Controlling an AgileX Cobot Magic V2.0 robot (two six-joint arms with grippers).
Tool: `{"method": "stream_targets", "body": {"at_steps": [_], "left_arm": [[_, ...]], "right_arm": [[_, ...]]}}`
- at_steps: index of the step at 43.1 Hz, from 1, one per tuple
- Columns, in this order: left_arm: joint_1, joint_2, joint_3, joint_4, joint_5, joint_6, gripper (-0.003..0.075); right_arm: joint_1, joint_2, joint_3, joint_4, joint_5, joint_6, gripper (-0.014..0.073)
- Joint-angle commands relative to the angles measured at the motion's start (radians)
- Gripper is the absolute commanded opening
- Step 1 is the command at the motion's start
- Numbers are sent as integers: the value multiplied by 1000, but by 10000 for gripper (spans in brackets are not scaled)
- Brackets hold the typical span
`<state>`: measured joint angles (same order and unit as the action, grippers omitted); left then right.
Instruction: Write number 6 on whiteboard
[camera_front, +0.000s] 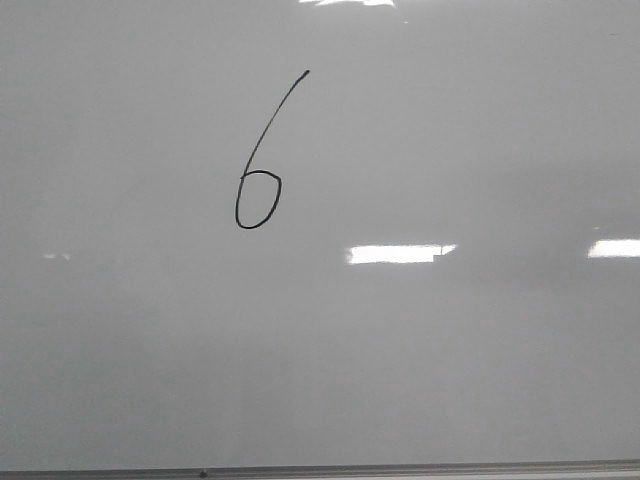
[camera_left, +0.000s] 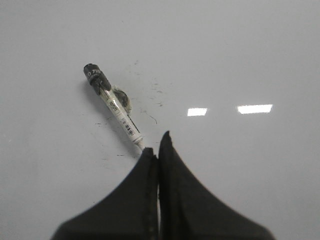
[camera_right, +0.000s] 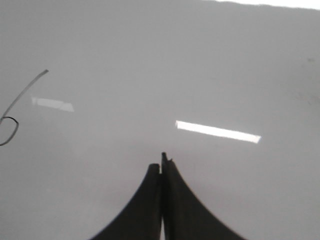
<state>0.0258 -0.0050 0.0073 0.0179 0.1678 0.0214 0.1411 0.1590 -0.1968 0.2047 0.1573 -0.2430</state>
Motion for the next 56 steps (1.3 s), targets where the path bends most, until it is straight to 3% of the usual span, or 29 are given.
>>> {"method": "stream_targets", "body": {"at_steps": [1,13,26,56], "left_arm": [[3,-16,5,1,-87,-9,-20],[3,-16,5,1,-87,-9,-20],[3,-16,5,1,-89,-9,-20],[3,-16,5,1,-89,-9,-20]], "right_arm": [[-47,-3,42,-92,-110,118,-69],[-121,-159,213,-107,-93,171,-69],[-122,-188,209,-107,18,171,-69],[-122,-188,209,-107,18,171,-69]]}}
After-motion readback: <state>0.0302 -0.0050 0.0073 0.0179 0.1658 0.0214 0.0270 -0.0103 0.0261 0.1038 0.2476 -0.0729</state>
